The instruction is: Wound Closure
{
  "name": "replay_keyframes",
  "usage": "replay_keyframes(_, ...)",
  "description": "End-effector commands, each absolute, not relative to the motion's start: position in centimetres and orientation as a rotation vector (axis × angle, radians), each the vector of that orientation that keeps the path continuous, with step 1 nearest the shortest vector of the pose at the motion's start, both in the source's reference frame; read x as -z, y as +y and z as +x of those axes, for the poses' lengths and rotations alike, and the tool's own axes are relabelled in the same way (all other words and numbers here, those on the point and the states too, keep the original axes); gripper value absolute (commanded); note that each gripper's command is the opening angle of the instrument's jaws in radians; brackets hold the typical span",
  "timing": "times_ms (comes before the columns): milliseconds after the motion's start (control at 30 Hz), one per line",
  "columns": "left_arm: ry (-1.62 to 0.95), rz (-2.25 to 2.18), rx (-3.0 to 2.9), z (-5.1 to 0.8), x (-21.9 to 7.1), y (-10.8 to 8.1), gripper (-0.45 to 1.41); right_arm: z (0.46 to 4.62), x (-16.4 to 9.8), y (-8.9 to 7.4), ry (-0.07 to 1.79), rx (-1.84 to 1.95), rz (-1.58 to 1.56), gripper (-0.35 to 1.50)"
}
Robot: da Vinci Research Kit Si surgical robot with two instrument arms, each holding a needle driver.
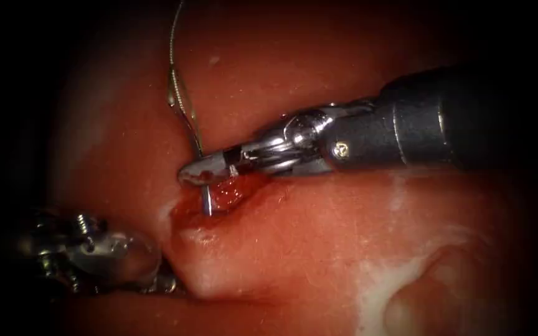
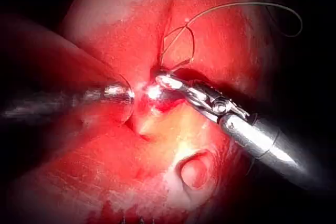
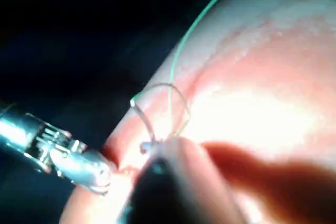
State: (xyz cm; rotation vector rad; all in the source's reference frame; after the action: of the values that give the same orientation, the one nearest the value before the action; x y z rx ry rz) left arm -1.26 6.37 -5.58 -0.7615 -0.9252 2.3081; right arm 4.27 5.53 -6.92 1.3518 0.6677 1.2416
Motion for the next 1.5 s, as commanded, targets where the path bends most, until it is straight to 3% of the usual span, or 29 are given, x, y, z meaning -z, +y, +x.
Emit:
replay_keyframes(33, -0.928, -0.761, -2.308, -1.31, 5.53, 6.33, -0.2, 4.35, 6.88, 5.49, 0.625, -1.283, 1.389, -0.35)
replay_keyframes(1033, -0.927, -0.762, -2.31, -1.3, 5.52, 6.31, -0.22, 4.33, 6.95, 5.27, 0.364, -1.553, 1.657, -0.35)
replay_keyframes(1233, -0.927, -0.762, -2.31, -1.3, 5.52, 6.31, -0.22, 4.35, 6.96, 5.27, 0.382, -1.547, 1.684, -0.35)
replay_keyframes(1333, -0.927, -0.762, -2.311, -1.3, 5.52, 6.31, -0.22, 4.35, 6.86, 5.44, 0.604, -1.562, 1.56, 0.42)
replay_keyframes(1367, -0.927, -0.762, -2.311, -1.3, 5.52, 6.31, -0.22, 4.32, 6.8, 5.5, 0.734, -1.507, 1.448, 0.79)
replay_keyframes(1467, -0.929, -0.762, -2.31, -1.3, 5.53, 6.32, -0.2, 4.28, 6.73, 5.62, 0.868, -1.405, 1.308, 1.16)
replay_keyframes(1500, -0.93, -0.762, -2.31, -1.29, 5.54, 6.32, -0.17, 4.27, 6.72, 5.67, 0.911, -1.352, 1.25, 1.2)
